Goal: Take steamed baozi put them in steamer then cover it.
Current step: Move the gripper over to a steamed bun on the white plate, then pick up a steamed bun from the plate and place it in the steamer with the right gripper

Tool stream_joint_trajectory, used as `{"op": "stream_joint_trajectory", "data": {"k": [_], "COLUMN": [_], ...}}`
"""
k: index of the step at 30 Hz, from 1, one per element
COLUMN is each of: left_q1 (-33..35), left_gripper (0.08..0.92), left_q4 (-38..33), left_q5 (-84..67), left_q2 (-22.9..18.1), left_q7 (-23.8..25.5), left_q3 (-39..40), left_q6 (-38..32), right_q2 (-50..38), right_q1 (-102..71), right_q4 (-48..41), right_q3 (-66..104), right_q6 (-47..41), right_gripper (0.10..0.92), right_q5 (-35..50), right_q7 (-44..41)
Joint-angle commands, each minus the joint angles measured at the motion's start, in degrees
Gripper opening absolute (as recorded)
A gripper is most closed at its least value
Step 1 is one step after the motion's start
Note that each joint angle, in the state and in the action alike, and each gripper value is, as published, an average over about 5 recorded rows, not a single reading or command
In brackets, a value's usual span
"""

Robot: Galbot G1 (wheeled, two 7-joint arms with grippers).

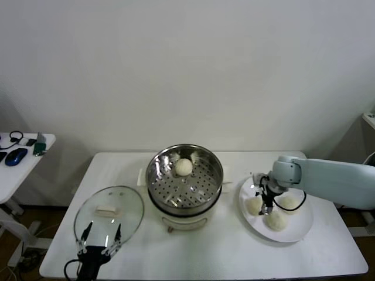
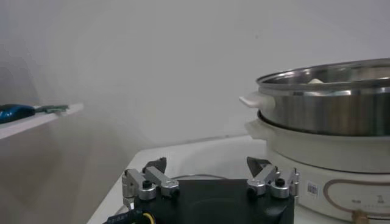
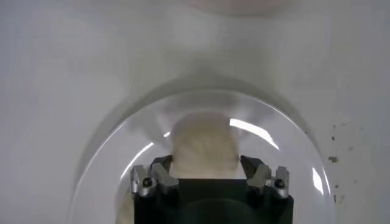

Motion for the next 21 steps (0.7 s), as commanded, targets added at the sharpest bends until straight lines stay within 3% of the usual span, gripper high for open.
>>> {"op": "stream_joint_trajectory", "data": {"k": [1, 8, 15, 21], "left_q1": [0.09, 0.07, -0.09, -0.66], "left_gripper": [0.823, 0.823, 0.823, 0.823], "left_q4": [-0.21, -0.45, -0.75, -0.66], "left_q5": [0.1, 0.23, 0.51, 0.48], "left_q2": [-0.07, -0.23, -0.17, 0.09], "left_q7": [-0.03, -0.04, 0.02, 0.09], "left_q3": [0.07, 0.07, 0.4, 0.63], "left_q6": [0.0, 0.05, 0.25, 0.45], "right_q2": [0.99, 0.46, 2.97, 7.55], "right_q1": [-3.15, 1.87, 27.26, 43.55], "right_q4": [-2.11, -0.18, 1.24, 2.92], "right_q3": [2.69, 0.9, -13.06, -13.62], "right_q6": [-0.48, -0.04, 6.1, 7.35], "right_gripper": [0.659, 0.615, 0.611, 0.611], "right_q5": [-1.12, 2.85, 11.0, 20.28], "right_q7": [0.62, -1.38, -9.61, -14.87]}}
